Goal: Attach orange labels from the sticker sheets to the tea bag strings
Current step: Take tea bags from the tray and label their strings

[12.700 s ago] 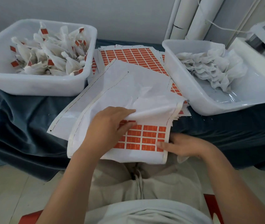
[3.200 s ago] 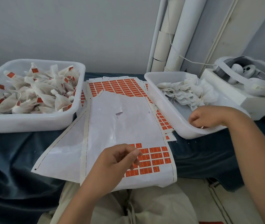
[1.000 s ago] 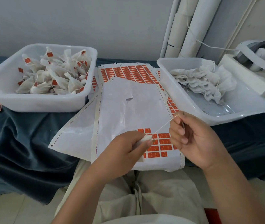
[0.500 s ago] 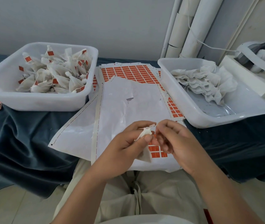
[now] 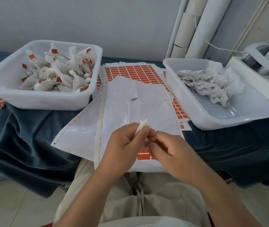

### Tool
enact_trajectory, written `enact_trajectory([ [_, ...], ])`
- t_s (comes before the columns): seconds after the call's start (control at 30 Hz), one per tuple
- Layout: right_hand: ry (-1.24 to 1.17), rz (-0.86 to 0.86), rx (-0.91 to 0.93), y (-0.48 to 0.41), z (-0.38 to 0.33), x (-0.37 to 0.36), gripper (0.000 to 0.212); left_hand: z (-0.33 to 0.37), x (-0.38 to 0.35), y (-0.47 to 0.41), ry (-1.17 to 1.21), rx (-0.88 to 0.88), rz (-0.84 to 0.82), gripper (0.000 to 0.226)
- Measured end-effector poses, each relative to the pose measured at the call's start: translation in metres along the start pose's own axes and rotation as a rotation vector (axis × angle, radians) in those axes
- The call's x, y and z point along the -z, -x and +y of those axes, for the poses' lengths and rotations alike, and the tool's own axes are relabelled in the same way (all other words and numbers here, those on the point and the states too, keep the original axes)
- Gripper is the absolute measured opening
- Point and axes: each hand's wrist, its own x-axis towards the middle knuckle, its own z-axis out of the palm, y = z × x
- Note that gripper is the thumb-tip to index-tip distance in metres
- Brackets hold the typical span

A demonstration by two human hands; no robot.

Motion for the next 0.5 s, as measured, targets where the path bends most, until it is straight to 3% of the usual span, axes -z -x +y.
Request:
enact_trajectory([
  [0.17, 0.286, 0.057, 0.133, 0.003, -0.002, 0.007, 0.015, -0.005, 0.0, 0.0, -0.493, -0.07, -0.041, 0.048],
  [0.27, 0.355, 0.083, 0.281, 0.005, -0.002, 0.015, 0.018, -0.008, -0.002, 0.0, -0.539, -0.021, -0.132, 0.047],
  [0.33, 0.368, 0.075, 0.308, 0.005, 0.0, 0.018, 0.016, -0.008, -0.004, 0.0, -0.342, 0.067, -0.166, 0.049],
  [0.5, 0.385, 0.154, 0.173, 0.0, 0.011, 0.013, 0.01, -0.007, -0.009, -0.001, 0.556, 0.354, -0.183, 0.045],
])
